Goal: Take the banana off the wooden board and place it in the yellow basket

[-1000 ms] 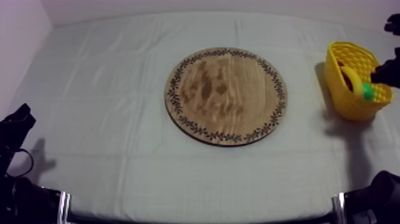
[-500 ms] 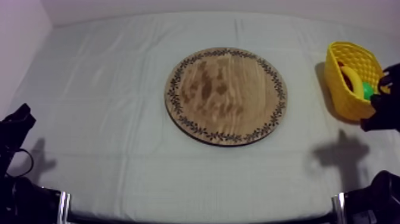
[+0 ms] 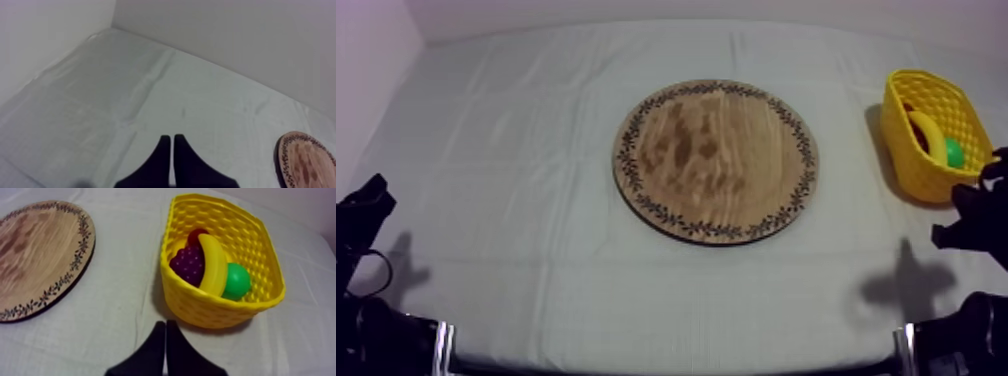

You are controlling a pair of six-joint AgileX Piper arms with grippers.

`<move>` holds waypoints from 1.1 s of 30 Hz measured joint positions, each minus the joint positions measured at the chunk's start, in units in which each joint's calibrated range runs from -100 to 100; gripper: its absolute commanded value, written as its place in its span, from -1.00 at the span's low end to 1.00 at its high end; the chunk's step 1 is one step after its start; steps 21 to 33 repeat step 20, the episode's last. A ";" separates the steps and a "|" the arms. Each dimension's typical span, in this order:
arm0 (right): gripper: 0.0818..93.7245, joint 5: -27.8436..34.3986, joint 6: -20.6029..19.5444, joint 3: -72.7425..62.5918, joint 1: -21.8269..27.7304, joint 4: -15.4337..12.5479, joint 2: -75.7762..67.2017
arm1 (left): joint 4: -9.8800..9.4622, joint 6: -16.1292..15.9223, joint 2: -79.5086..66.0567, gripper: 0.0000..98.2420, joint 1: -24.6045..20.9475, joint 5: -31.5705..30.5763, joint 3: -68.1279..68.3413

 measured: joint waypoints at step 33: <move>-0.99 -6.23 -10.77 4.20 -8.11 10.05 -8.83 | 0.00 -0.02 0.00 -1.00 0.00 0.00 0.00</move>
